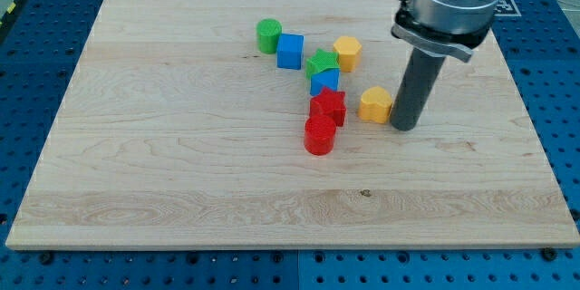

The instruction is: Push the red circle to the bottom right of yellow heart

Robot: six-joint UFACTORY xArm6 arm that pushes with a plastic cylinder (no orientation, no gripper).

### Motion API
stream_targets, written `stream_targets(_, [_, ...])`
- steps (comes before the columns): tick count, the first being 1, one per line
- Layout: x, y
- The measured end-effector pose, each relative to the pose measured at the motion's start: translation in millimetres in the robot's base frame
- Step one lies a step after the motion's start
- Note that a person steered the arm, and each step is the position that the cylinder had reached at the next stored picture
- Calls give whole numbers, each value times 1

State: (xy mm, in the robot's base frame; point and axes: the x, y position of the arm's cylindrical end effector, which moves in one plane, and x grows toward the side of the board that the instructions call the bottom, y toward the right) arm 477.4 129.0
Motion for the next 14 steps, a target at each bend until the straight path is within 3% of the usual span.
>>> stream_targets(3, [-2,-48])
stream_targets(4, [-2,-39])
stream_targets(6, [78,-29])
stream_targets(7, [102,-82])
stream_targets(8, [87,-136])
stream_targets(9, [59,-137])
stream_targets(12, [48,-56])
stream_targets(14, [62,-100])
